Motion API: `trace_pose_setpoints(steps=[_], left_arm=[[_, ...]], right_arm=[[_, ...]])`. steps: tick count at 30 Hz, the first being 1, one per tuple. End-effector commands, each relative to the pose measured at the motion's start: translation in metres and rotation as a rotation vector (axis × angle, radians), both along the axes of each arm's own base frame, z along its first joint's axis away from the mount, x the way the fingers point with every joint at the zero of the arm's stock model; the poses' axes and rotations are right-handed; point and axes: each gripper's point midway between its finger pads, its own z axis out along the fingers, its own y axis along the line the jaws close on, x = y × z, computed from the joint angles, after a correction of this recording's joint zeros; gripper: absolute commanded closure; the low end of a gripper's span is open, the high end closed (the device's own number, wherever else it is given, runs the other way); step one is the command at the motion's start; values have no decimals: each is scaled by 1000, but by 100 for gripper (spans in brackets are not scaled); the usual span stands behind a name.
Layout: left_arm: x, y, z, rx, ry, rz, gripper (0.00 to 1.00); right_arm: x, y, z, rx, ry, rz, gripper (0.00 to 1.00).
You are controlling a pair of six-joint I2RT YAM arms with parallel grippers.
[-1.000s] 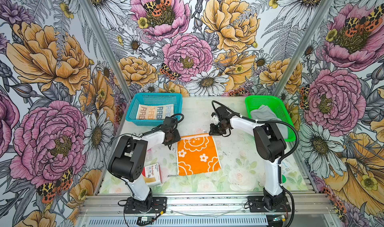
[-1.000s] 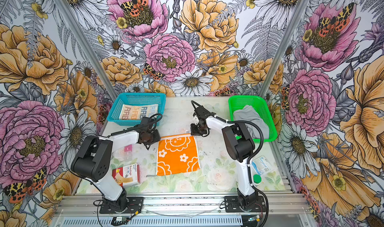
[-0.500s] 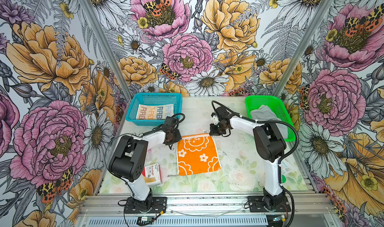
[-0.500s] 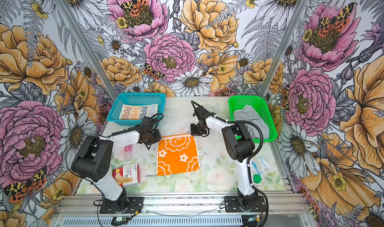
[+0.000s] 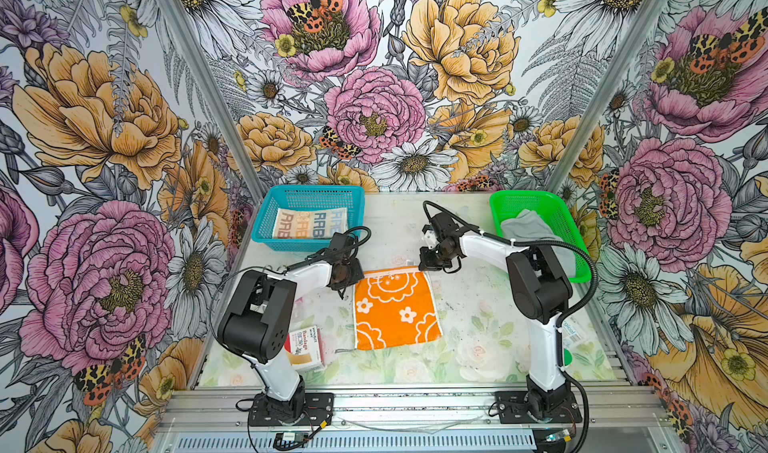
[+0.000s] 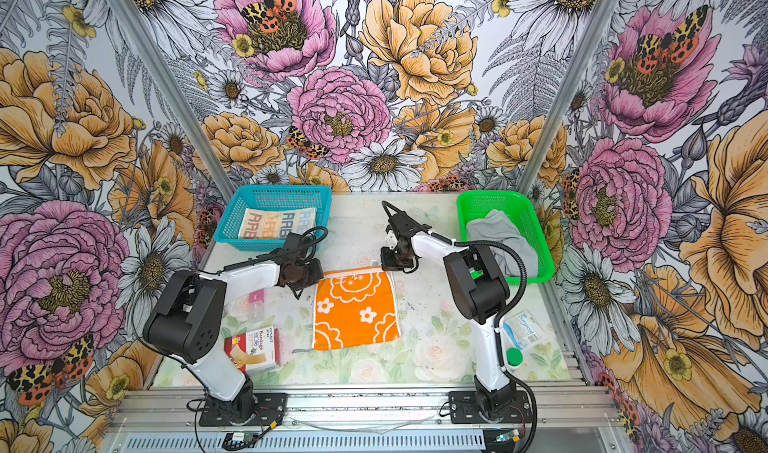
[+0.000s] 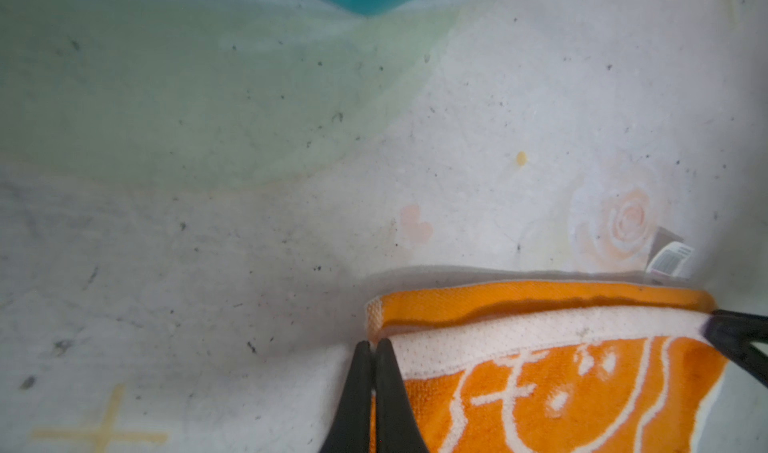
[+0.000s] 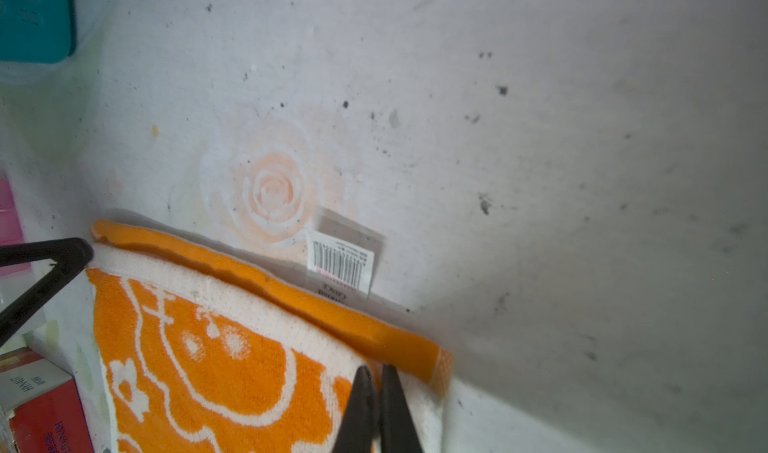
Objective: Fold and stack the towels
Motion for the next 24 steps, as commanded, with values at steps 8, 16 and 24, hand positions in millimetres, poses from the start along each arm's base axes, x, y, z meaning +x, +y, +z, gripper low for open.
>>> trace_pose_setpoints(steps=[8, 16, 24], left_arm=[[-2, -2, 33, 20, -67, -15, 100], [-1, -10, 41, 25, -82, -44, 100], [11, -11, 60, 49, -119, -58, 100]], right_arm=[[-3, 5, 24, 32, -30, 8, 100], [-6, 1, 40, 32, -58, 5, 100], [-1, 1, 52, 34, -78, 3, 100]])
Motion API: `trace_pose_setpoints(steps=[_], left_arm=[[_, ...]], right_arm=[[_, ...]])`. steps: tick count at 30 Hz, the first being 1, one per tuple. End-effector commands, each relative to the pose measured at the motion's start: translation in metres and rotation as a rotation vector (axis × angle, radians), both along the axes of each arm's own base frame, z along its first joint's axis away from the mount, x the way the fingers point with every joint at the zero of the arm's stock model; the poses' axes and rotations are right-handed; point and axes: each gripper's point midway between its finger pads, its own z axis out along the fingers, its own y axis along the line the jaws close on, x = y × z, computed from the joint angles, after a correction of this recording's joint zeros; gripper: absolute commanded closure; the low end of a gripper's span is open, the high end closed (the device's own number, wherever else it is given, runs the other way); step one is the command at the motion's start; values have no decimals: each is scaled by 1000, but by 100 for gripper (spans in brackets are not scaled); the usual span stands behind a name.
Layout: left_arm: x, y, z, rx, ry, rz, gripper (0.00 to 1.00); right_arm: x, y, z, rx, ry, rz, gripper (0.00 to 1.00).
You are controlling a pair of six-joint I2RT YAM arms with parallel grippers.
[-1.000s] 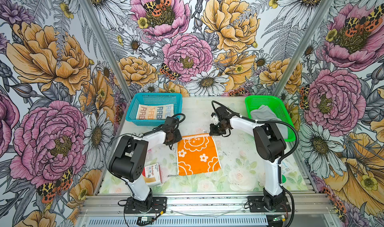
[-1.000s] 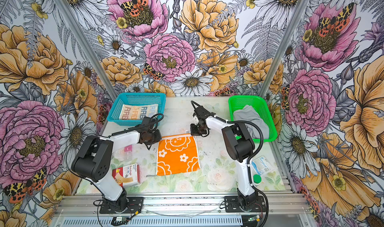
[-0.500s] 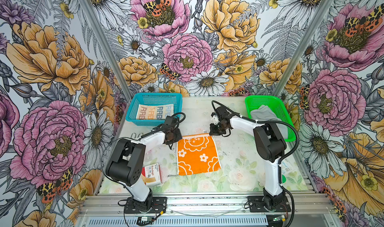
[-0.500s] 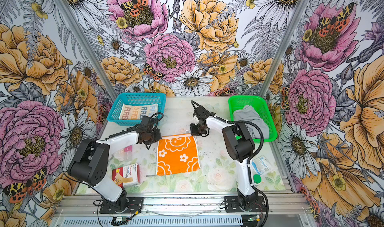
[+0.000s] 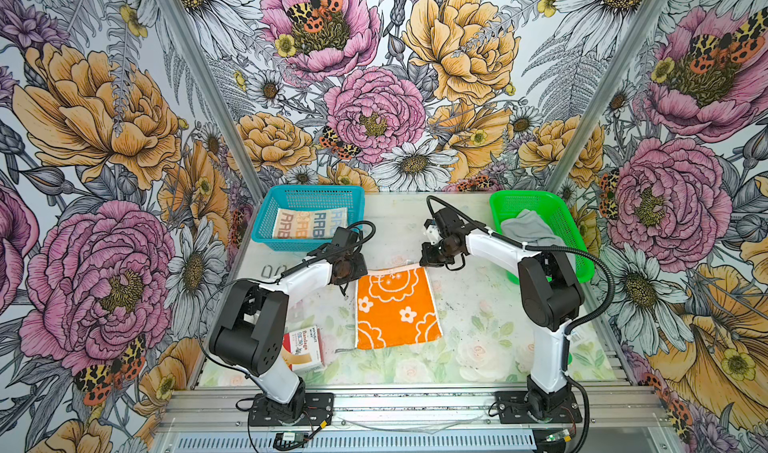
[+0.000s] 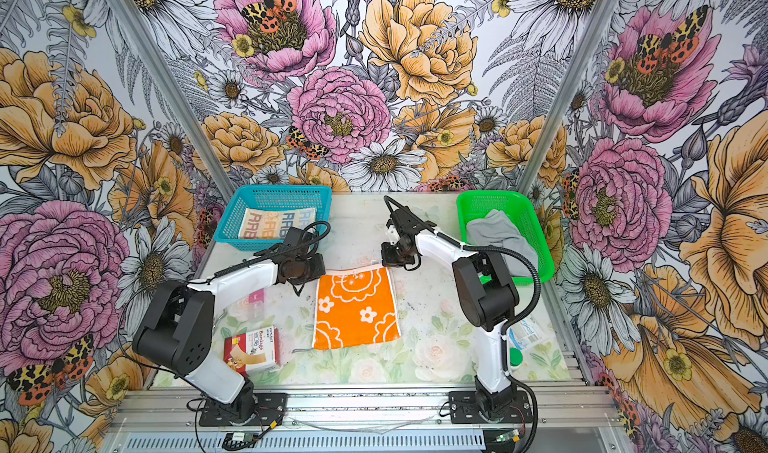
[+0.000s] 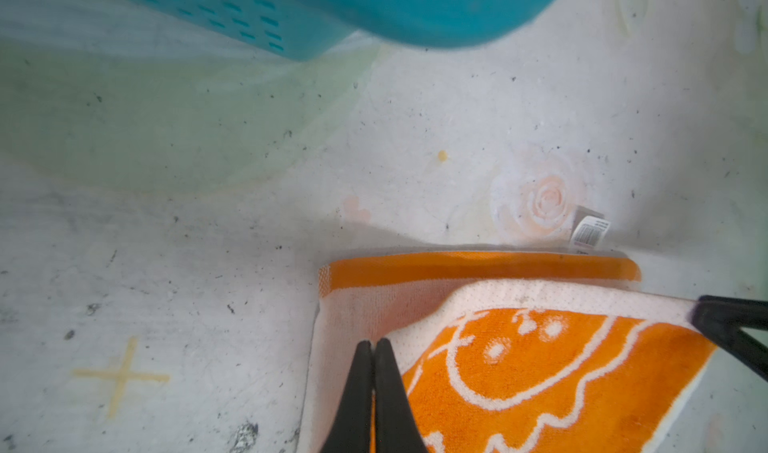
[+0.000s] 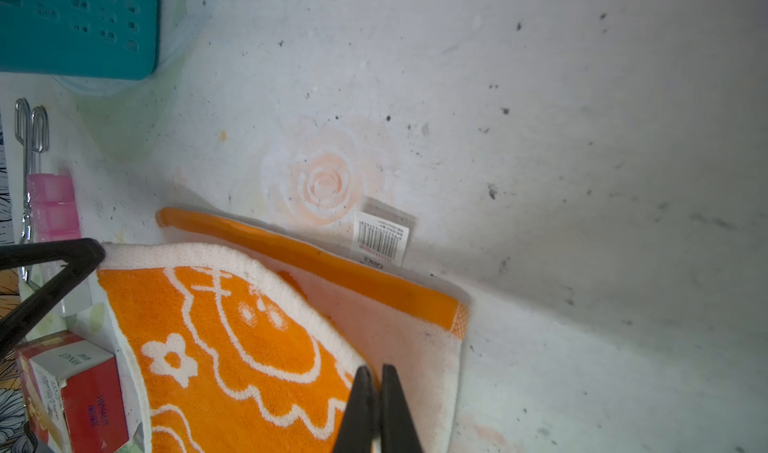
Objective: Fold and stack the towels
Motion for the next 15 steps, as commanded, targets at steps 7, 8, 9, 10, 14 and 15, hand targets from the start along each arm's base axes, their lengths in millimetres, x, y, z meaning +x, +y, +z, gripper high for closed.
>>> trace_pose_setpoints(steps=[7, 8, 9, 10, 14, 15], left_arm=[[18, 2, 21, 29, -56, -16, 100], [19, 3, 19, 36, -55, -14, 100], [20, 3, 18, 40, -53, -15, 100], [22, 2, 18, 38, -52, -20, 100], [27, 0, 21, 32, -60, -22, 100], [27, 0, 21, 34, -59, -24, 100]], right_arm=[[9, 5, 14, 7, -27, 2, 100], [10, 4, 13, 2, -28, 0, 100], [11, 3, 12, -6, -32, -3, 100], [12, 2, 11, -8, -34, -5, 100], [15, 0, 12, -12, -37, -10, 100], [15, -1, 12, -10, -36, -10, 100]])
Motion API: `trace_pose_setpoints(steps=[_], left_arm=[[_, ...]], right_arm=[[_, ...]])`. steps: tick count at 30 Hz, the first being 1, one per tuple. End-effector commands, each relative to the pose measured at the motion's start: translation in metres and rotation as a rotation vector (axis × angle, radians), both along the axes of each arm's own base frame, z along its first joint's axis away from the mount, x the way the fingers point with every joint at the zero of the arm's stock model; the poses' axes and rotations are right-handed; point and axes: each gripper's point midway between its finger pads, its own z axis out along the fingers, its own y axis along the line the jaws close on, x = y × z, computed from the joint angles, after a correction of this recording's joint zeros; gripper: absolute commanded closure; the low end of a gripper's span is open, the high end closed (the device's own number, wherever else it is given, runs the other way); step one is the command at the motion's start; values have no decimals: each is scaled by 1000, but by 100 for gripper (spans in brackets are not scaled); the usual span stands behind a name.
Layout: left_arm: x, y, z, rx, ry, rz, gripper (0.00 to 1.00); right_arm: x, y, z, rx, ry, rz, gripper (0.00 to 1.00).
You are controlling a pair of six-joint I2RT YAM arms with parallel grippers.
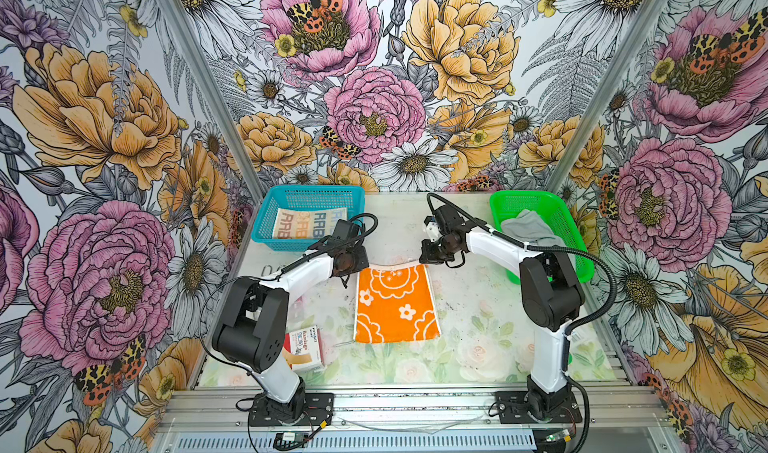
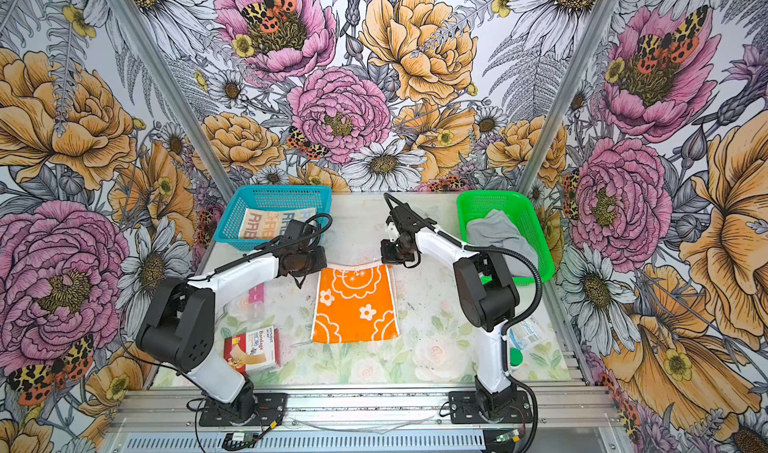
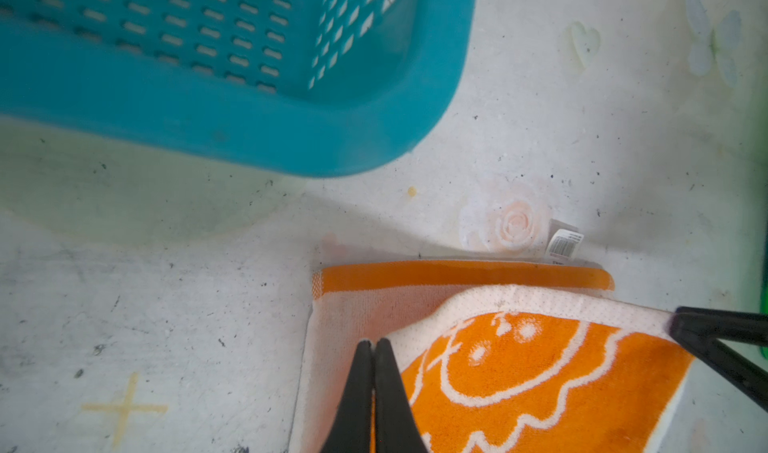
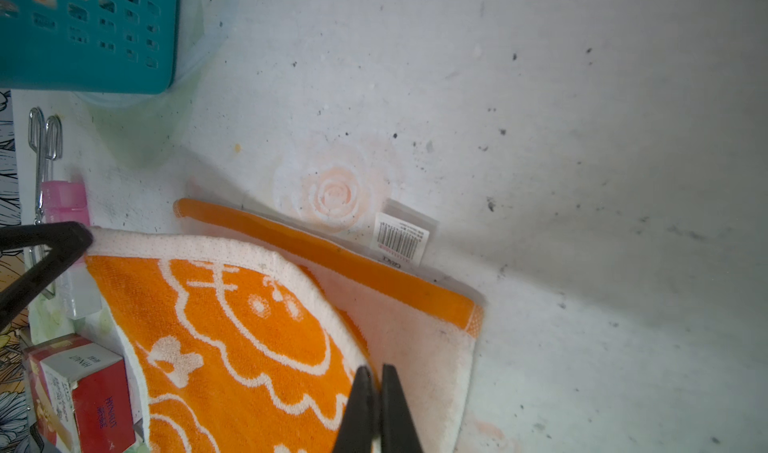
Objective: Fold and stack the towels
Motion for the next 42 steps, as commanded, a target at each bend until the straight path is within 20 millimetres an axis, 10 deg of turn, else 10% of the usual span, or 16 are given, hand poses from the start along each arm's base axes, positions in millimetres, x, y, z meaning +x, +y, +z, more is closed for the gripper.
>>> trace_pose_setpoints(steps=[1, 9, 22, 28, 33, 42], left_arm=[[12, 4, 8, 18, -28, 2, 100], [14, 10, 11, 41, -54, 18, 100], [39, 6, -39, 57, 15, -1, 96], [34, 6, 6, 65, -124, -24, 55], [-22, 9, 18, 37, -86, -43, 44], [-142, -9, -32, -70, 159, -133, 59]], right_arm=[[11, -3, 3, -9, -25, -9, 100], [19, -13, 6, -29, -49, -32, 100], [36, -24, -50, -102, 14, -42, 100], [32, -51, -11, -240, -169, -75, 35], [-10, -82, 27, -271, -227, -155, 24], [-149, -63, -21, -108, 29, -180, 31]])
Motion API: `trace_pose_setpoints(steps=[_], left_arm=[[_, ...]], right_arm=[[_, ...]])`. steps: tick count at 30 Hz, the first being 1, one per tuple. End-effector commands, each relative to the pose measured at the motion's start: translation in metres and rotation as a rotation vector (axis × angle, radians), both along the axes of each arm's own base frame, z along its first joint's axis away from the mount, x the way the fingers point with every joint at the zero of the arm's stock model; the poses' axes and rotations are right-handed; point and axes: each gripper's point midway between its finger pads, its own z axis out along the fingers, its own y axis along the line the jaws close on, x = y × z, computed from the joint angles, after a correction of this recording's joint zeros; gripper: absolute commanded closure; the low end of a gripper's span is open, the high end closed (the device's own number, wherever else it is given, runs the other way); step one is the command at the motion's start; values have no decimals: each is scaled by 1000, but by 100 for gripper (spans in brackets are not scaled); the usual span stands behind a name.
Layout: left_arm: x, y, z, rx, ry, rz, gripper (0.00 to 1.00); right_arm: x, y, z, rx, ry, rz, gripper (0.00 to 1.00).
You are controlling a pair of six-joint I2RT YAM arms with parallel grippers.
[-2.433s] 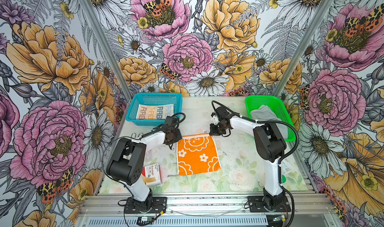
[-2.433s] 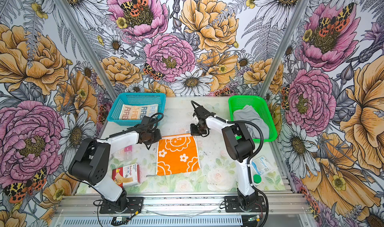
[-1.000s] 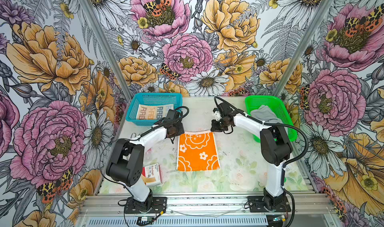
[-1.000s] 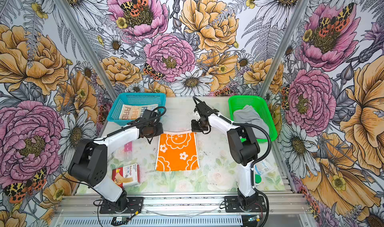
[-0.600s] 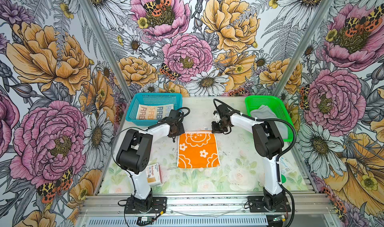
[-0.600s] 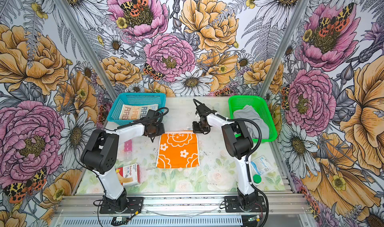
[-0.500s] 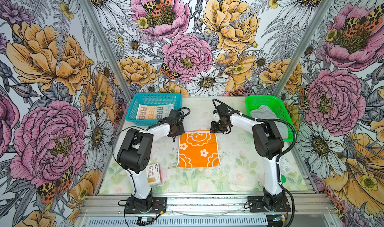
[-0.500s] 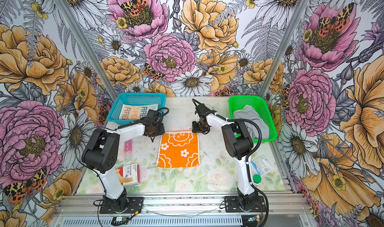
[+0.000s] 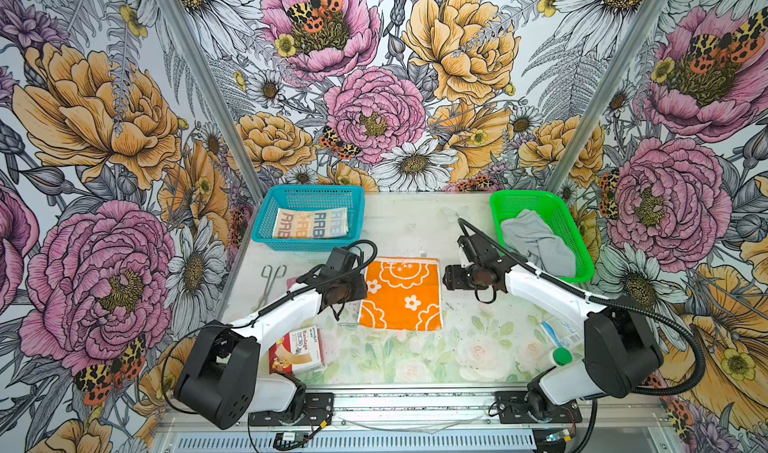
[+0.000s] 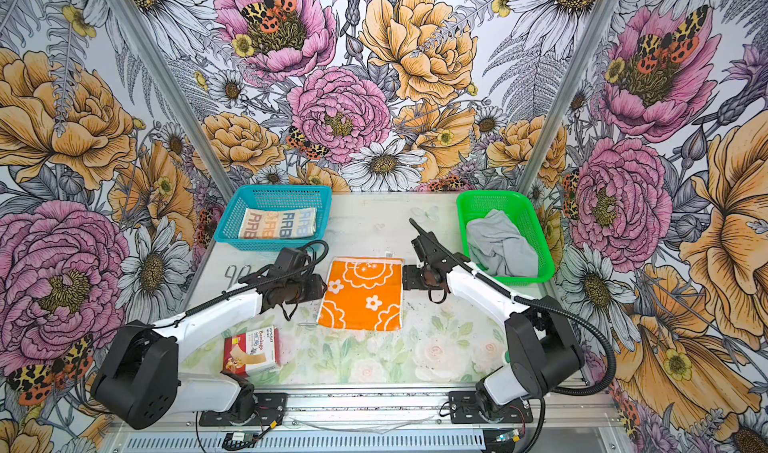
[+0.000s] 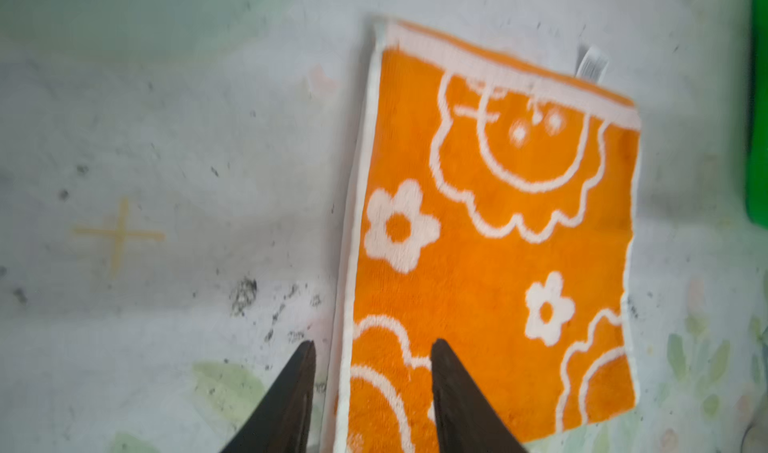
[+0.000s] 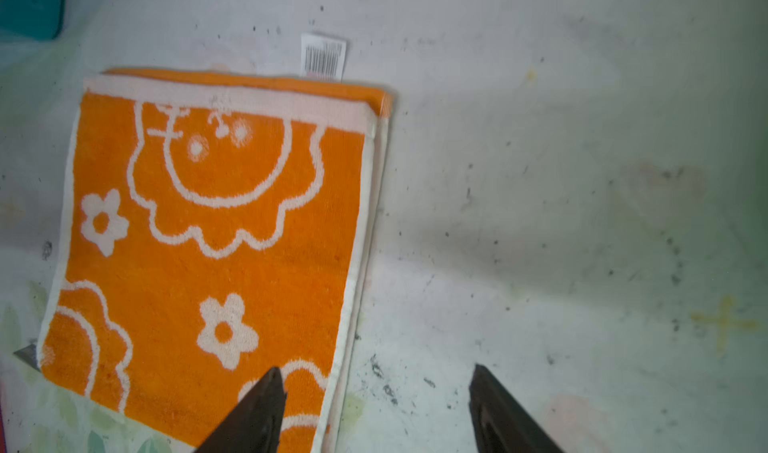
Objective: Fold and stack the towels
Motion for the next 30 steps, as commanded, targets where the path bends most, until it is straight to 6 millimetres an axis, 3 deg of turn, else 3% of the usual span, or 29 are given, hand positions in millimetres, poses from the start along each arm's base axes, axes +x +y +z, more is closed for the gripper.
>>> trace_pose_setpoints(steps=[1, 5, 12, 16, 21, 30], left_arm=[[-31, -2, -12, -33, 89, 5, 59], [-32, 1, -20, -15, 96, -11, 58], [-32, 0, -35, 3, 143, -32, 63], [-40, -2, -37, -8, 164, -41, 69], [-54, -1, -46, 5, 226, -53, 72], [-78, -15, -55, 7, 317, -65, 72]], right_arm=[[-46, 21, -21, 87, 105, -30, 31], [-64, 32, -29, 157, 102, -53, 34], [-65, 36, -40, 144, 120, -73, 36], [-66, 43, -45, 154, 165, -71, 39], [-86, 40, -59, 118, 243, -95, 48], [-101, 42, -73, 96, 307, -80, 89]])
